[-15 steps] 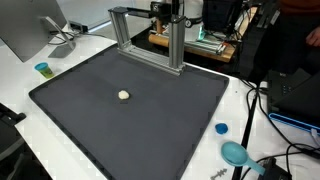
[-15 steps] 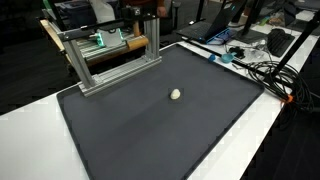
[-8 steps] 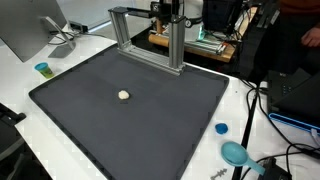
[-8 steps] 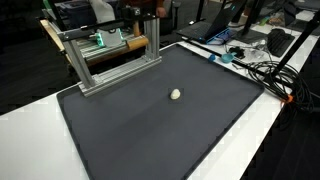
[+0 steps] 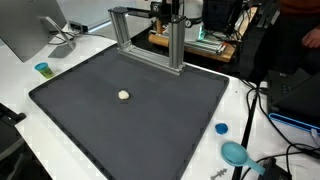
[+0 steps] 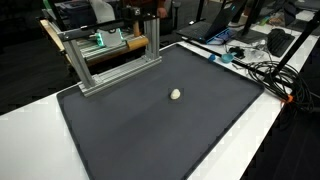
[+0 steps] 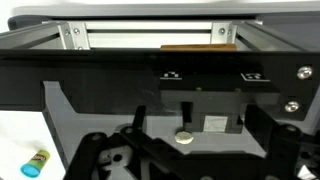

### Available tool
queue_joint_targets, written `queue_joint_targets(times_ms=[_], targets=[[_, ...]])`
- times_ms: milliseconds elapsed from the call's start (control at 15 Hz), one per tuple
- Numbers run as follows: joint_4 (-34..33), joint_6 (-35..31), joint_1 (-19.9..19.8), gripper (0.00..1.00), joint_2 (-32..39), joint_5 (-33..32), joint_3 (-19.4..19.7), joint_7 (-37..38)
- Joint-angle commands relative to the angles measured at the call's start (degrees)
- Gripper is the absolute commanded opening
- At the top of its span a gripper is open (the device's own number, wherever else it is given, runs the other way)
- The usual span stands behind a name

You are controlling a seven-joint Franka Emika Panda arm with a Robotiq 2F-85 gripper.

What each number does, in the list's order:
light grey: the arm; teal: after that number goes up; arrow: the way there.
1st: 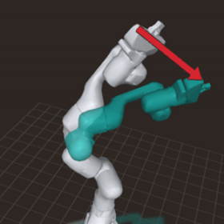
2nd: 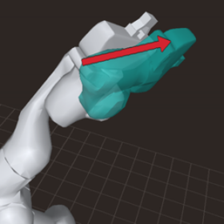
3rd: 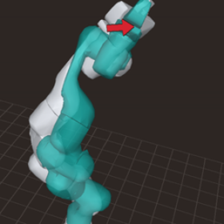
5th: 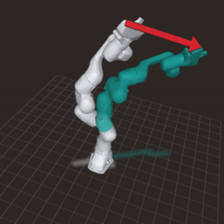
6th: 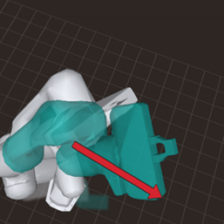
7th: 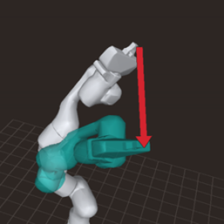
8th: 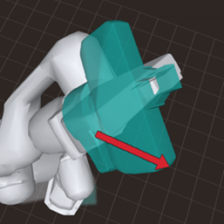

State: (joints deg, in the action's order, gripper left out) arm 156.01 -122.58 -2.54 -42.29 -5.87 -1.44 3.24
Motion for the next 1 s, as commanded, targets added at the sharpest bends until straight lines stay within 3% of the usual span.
queue_joint_targets(times_ms=[0,533,933], targets=[[-0.1,0.4,0.1,1.0,-0.1,0.0,0.0,0.1],[0.5,-0.8,4.3,1.0,-1.0,5.4,0.6,-1.0],[-0.7,-3.6,1.7,1.0,0.4,5.8,1.2,1.8]])
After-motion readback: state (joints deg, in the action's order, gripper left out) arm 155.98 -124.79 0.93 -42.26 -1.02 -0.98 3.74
